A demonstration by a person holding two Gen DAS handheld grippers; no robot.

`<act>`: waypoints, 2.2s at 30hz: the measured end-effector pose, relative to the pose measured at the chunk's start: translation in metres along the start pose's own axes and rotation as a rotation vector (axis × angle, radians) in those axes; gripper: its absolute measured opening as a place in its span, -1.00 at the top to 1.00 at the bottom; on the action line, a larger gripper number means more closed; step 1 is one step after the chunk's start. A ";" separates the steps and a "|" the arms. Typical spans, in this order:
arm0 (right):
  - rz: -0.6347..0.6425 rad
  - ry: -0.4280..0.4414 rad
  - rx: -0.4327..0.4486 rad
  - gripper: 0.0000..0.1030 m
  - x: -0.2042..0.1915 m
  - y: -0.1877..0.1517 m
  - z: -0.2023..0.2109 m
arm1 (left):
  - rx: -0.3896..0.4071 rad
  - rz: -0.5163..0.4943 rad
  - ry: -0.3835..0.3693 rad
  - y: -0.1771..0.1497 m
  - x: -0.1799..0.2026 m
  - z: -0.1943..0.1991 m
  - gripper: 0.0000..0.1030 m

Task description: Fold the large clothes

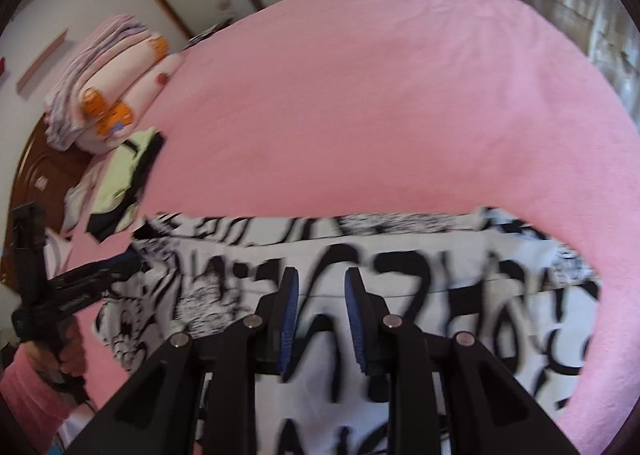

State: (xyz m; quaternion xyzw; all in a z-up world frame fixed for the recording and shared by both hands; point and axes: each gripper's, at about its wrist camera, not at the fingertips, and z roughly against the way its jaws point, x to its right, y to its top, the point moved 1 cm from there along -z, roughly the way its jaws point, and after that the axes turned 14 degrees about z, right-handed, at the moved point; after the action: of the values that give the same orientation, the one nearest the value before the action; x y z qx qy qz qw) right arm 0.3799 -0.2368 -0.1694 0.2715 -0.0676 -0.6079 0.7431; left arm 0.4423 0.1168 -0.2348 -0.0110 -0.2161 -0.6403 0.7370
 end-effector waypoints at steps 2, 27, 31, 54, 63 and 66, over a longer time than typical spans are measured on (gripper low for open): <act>0.009 0.049 -0.010 0.55 -0.016 -0.001 -0.011 | -0.022 -0.016 -0.016 -0.008 0.013 -0.009 0.66; -0.036 -0.037 -0.086 1.00 0.018 -0.017 -0.055 | 0.038 0.221 0.154 0.007 -0.073 -0.037 0.91; -0.071 -0.080 -0.101 1.00 0.038 -0.022 -0.052 | 0.057 0.230 0.197 0.009 -0.092 -0.034 0.91; -0.178 -0.138 -0.099 1.00 0.073 -0.055 -0.035 | 0.067 0.284 0.220 0.062 -0.148 -0.060 0.97; -0.299 -0.273 -0.110 1.00 0.111 -0.082 -0.007 | 0.062 0.268 0.240 0.057 -0.143 -0.046 0.97; -0.315 -0.283 -0.098 1.00 0.117 -0.085 0.008 | 0.073 0.248 0.250 0.053 -0.130 -0.032 0.97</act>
State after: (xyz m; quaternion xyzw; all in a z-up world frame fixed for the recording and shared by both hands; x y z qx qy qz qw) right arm 0.3326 -0.3591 -0.2305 0.1541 -0.0981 -0.7512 0.6343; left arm 0.4909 0.2386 -0.2933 0.0689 -0.1427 -0.5326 0.8314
